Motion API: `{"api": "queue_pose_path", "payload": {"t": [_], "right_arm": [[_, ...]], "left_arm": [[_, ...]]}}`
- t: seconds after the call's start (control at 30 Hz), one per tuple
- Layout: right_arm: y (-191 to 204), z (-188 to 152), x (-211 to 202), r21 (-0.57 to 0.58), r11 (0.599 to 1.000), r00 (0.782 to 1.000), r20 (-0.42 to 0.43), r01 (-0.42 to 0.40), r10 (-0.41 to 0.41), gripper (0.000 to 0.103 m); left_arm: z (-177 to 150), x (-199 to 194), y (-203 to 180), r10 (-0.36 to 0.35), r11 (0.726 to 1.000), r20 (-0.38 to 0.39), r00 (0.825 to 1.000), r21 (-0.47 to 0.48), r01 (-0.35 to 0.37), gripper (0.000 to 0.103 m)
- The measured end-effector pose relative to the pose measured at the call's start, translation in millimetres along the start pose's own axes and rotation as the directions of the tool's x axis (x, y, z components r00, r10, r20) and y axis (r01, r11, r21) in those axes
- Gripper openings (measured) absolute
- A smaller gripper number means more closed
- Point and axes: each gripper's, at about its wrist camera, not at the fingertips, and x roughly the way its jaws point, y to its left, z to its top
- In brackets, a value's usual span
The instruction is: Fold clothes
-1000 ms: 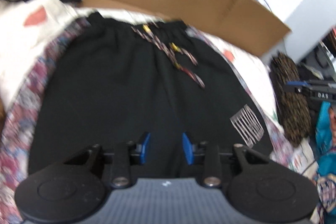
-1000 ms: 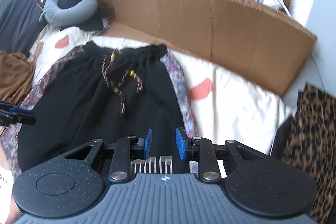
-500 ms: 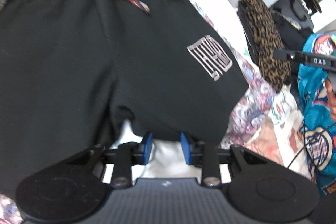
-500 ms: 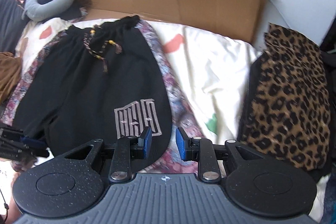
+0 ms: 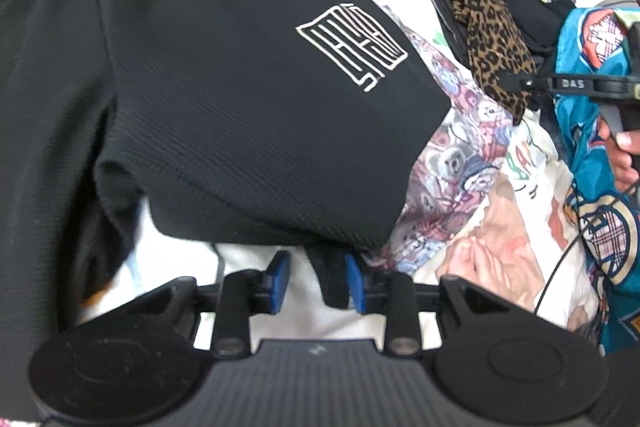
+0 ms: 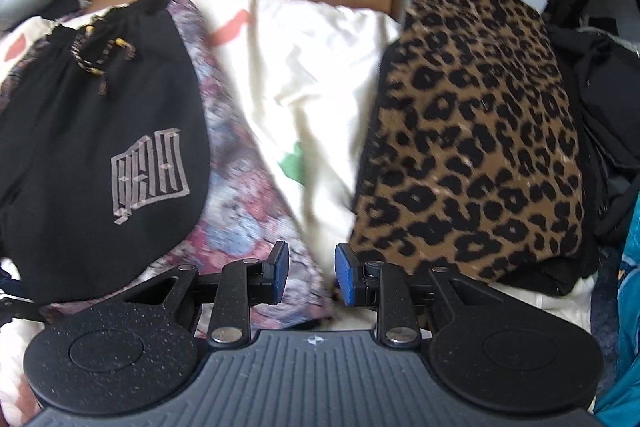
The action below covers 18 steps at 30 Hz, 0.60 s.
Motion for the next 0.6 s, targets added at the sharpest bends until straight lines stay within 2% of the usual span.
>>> {"api": "queue_pose_path", "payload": {"t": [0.03,0.07,0.1,0.23,0.4,0.6], "right_arm": [[-3,-2,4,0.006,1.0,1.0,-0.009,-0.005,0.005,0.032],[-5,-3,7,0.013,1.0,1.0,-0.016,-0.01,0.01,0.032],[-6,-5,9,0.021,1.0,1.0,-0.021,-0.015,0.015,0.032],[-13,-12,18,0.053,0.998,0.998,-0.042,-0.034,0.037,0.032],[-21,-20,30,0.094,0.994,0.996,-0.066,-0.058,0.064,0.032],[-20,-16,26,0.095,0.992,0.996,-0.024,-0.083,0.085,0.032]], "left_arm": [[0,1,-1,-0.003,1.0,-0.001,1.0,0.003,0.003,0.026],[0,2,-1,-0.013,1.0,-0.01,1.0,-0.003,0.013,0.009],[0,3,-1,-0.026,1.0,-0.02,0.999,-0.011,0.026,0.004],[-4,-4,-6,-0.066,0.998,-0.033,0.997,-0.004,0.066,0.003],[-13,-14,-8,-0.128,0.991,-0.088,0.988,-0.034,0.126,0.003],[-25,-12,-13,-0.155,0.988,-0.136,0.979,-0.041,0.15,0.003]]}}
